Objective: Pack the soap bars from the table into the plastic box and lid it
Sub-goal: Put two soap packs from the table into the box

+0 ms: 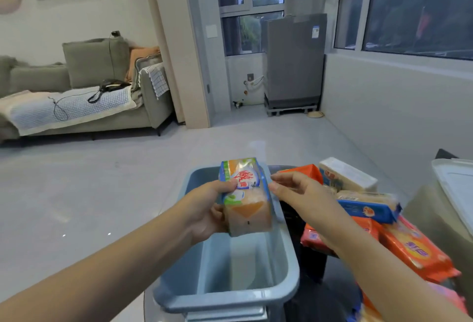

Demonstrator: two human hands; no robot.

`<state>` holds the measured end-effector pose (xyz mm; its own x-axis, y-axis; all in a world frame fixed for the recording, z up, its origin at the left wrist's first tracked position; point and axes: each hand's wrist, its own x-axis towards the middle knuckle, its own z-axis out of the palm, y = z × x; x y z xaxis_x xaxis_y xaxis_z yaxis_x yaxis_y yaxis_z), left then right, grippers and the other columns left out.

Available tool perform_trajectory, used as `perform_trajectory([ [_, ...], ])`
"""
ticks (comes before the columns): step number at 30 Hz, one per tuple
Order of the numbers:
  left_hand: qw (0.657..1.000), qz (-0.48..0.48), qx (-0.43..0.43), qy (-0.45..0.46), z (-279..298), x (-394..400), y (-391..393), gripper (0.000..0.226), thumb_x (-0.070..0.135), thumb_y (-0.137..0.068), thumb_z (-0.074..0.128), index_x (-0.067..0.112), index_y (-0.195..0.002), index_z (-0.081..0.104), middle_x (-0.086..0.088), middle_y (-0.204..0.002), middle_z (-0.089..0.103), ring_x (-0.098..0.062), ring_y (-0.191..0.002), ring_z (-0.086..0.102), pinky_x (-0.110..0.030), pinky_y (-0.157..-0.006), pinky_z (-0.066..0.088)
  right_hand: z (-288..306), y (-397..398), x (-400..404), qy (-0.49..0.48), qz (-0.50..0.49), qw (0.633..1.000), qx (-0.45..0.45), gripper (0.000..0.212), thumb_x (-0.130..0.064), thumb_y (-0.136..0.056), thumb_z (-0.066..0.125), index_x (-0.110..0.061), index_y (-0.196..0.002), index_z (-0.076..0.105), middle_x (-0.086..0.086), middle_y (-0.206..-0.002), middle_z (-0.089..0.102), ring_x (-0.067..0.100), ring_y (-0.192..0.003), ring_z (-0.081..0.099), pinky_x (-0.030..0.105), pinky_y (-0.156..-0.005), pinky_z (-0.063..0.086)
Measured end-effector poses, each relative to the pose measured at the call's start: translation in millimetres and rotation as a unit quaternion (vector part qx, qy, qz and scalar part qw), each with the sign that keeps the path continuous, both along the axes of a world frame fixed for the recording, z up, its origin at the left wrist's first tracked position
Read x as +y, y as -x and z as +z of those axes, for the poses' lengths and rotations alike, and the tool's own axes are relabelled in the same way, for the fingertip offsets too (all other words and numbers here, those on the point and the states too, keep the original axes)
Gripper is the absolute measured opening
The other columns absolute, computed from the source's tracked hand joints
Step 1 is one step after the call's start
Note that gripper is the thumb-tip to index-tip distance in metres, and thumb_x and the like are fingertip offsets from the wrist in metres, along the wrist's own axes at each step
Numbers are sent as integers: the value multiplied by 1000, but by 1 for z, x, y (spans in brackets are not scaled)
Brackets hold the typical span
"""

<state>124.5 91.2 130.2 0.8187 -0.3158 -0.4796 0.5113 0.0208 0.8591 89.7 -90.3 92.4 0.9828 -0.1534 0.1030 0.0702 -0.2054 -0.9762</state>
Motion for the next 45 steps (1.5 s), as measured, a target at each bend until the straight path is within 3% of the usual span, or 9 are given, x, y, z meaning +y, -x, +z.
perform_trajectory([
  [4, 995, 29, 22, -90, -20, -1, -13, 13, 15, -92, 51, 6, -92, 60, -9, -50, 68, -22, -42, 65, -34, -54, 51, -19, 4, 3, -32, 46, 997, 45, 45, -41, -86, 57, -32, -130, 51, -13, -133, 53, 9, -122, 50, 34, -105, 39],
  [7, 992, 32, 38, -117, -38, -16, -23, 22, 9, -94, 48, 1, -112, 56, -17, -84, 73, -30, -72, 65, -47, -73, 47, -29, 7, 4, -22, 72, 996, 39, 33, -27, -93, 52, -54, -110, 53, -34, -107, 61, -16, -95, 58, 7, -79, 47],
  [10, 989, 32, 30, -143, -56, -32, -36, 33, 8, -94, 48, 1, -126, 52, -19, -121, 64, -32, -93, 61, -46, -74, 48, -33, 9, 2, -41, 90, 994, 49, 40, -24, -94, 51, -63, -91, 47, -45, -78, 61, -22, -77, 59, 2, -57, 46],
  [17, 979, -8, 19, -202, -90, -39, -53, 32, 11, -99, 39, 1, -127, 51, -20, -127, 60, -31, -99, 59, -50, -88, 48, -39, 8, -5, -107, 107, 988, 42, 47, -22, -91, 55, -39, -133, 43, -35, -97, 63, -17, -88, 61, 3, -61, 47],
  [26, 969, 18, -24, -246, -101, -49, -54, 30, 6, -92, 46, 6, -120, 58, -19, -122, 63, -35, -114, 58, -45, -100, 46, -33, 11, -5, -134, 115, 983, 51, 49, -19, -91, 55, -34, -137, 42, -25, -104, 68, -4, -95, 65, 11, -69, 52],
  [32, 963, 22, -48, -265, -84, -54, -51, 28, 21, -93, 47, 5, -112, 58, -17, -113, 65, -33, -103, 62, -40, -92, 51, -31, 14, -4, -134, 107, 983, 62, 52, -24, -91, 55, -33, -140, 39, -14, -126, 61, 2, -106, 62, 19, -86, 52],
  [35, 961, 67, -118, -239, -69, -51, -54, 21, 25, -93, 49, 7, -83, 56, -14, -82, 56, -24, -73, 54, -28, -70, 45, -28, 17, -5, -113, 90, 988, 62, 51, -24, -91, 55, -31, -139, 40, -14, -126, 59, -5, -102, 60, 8, -70, 51],
  [38, 949, 100, -216, -207, -56, -44, -50, 28, 25, -92, 56, 13, -67, 53, -5, -65, 48, -10, -51, 47, -9, -43, 38, -25, 16, -13, -57, 43, 996, 55, 44, -24, -91, 55, -27, -134, 48, -7, -127, 60, 4, -106, 60, 17, -78, 53],
  [45, 935, 92, -310, -143, -32, -55, -40, 18, 32, -75, 77, 21, -64, 67, 6, -68, 65, -6, -64, 57, -17, -55, 43, -20, 6, -43, -12, -22, 999, 20, 21, -19, -93, 50, -36, -98, 62, -8, -102, 69, 7, -101, 62, 23, -77, 52],
])
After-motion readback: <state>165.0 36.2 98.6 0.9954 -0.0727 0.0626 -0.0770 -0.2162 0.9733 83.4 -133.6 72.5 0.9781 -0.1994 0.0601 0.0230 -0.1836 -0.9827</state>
